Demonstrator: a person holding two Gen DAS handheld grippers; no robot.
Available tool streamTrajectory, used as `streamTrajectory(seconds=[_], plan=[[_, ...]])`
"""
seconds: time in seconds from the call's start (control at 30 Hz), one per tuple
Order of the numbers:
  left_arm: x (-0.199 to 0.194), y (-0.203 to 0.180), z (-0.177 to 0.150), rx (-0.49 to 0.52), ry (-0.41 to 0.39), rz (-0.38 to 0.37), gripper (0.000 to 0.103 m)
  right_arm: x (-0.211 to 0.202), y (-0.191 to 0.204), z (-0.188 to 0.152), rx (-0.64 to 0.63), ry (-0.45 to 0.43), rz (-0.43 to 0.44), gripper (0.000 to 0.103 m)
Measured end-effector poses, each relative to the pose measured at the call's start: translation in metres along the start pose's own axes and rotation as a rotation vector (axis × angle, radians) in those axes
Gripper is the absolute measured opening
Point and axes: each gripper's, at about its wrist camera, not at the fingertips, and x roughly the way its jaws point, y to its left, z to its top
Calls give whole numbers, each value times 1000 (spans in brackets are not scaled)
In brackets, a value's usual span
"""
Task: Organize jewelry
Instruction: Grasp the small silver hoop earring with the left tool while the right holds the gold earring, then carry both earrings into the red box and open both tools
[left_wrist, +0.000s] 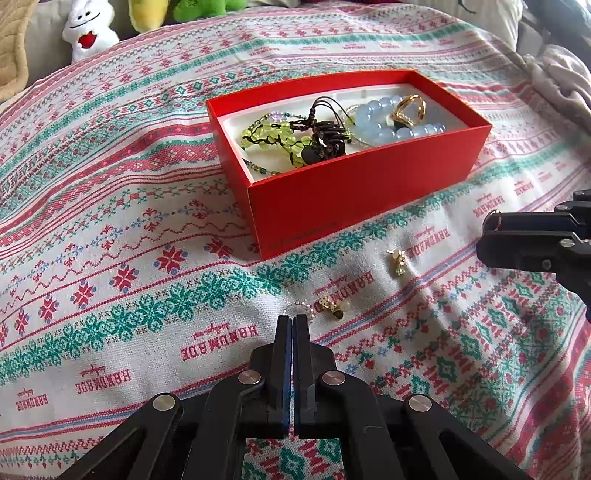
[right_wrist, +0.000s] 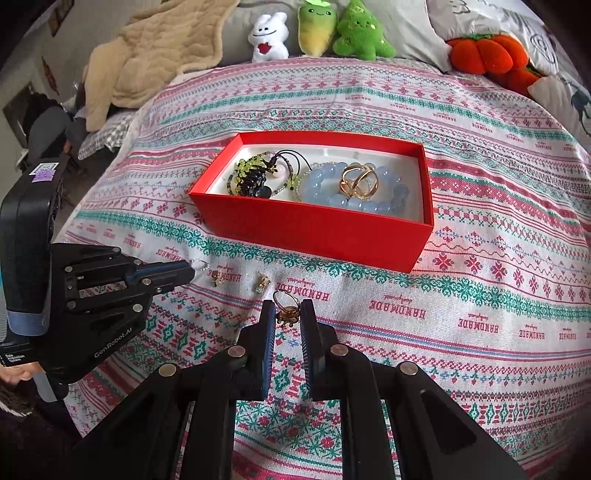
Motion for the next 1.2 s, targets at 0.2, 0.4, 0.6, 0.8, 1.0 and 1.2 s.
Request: streamTrajectory(seconds=[0.2, 0.4, 0.6, 0.8, 1.0, 1.2], plan=[[2, -1, -2, 13, 6, -8, 34, 1, -1, -2, 0, 10, 4, 14], [20, -8, 4, 65, 19, 22, 35, 3, -2, -2, 4, 19, 8, 14], [22, -8, 9, 91, 32, 14, 13, 2, -4, -2, 10, 16, 9, 14], [17, -8, 8, 82, 31, 18, 0, 1, -6, 0, 18, 13, 9, 14], [10, -3, 6, 56, 18, 27, 0, -4, -8, 4, 31, 0, 14, 14], [-4, 1, 10, 30, -32, 38, 0, -6, -14, 7, 54, -7, 16, 14]])
